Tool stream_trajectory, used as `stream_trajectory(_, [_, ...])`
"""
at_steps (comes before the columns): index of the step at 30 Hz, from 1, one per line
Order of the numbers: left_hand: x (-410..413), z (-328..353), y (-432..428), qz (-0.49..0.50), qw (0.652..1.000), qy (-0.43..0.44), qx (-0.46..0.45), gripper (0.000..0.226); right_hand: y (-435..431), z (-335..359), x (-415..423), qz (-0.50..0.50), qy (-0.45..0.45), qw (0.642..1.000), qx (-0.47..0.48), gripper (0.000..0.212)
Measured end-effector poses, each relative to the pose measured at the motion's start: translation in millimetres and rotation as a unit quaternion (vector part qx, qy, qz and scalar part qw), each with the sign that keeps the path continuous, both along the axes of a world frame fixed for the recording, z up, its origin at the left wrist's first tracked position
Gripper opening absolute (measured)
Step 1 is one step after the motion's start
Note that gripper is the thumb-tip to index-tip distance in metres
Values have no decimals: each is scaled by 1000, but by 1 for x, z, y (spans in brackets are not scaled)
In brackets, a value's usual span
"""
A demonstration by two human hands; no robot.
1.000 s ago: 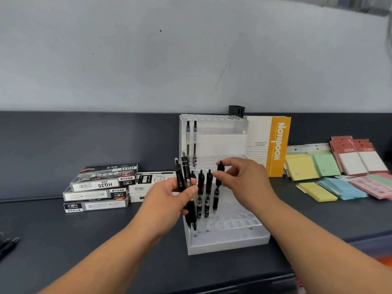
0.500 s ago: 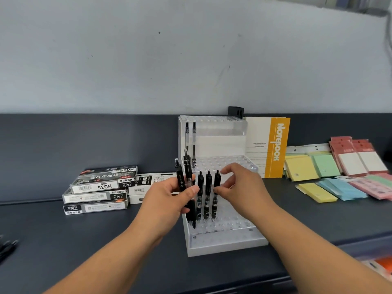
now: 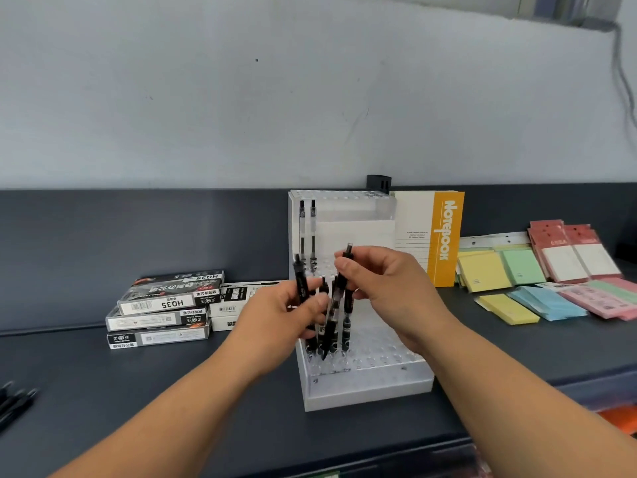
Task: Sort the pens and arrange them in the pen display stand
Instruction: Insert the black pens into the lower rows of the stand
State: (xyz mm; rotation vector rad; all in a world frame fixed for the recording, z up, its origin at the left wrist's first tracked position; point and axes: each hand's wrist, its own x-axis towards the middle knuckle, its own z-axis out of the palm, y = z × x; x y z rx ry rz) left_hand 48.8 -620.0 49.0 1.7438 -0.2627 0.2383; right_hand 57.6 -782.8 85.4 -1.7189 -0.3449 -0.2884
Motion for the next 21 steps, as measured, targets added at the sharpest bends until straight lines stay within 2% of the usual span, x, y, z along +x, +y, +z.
stream_trajectory(5, [-1, -2, 4, 44, 998, -31, -41, 15, 3, -8, 5, -78, -64, 993, -61, 16])
stream_trajectory(7, [0, -4, 6, 70, 997, -37, -26, 16, 8, -13, 5, -87, -69, 990, -87, 11])
stream_trajectory(10, [2, -8, 9, 88, 996, -22, -1, 21, 13, -21, 5, -97, -58, 986, -126, 13])
stream_trajectory(15, [-1, -14, 11, 109, 991, -30, 65, 5, 18, -32, 6, -119, -42, 970, -208, 20])
stream_trajectory(18, [1, -18, 15, 118, 989, -47, 78, 8, 16, -32, 4, -114, -34, 970, -212, 23])
stream_trajectory(21, [2, -17, 16, 124, 987, -68, 79, 11, 14, -31, 5, -97, -22, 969, -225, 14])
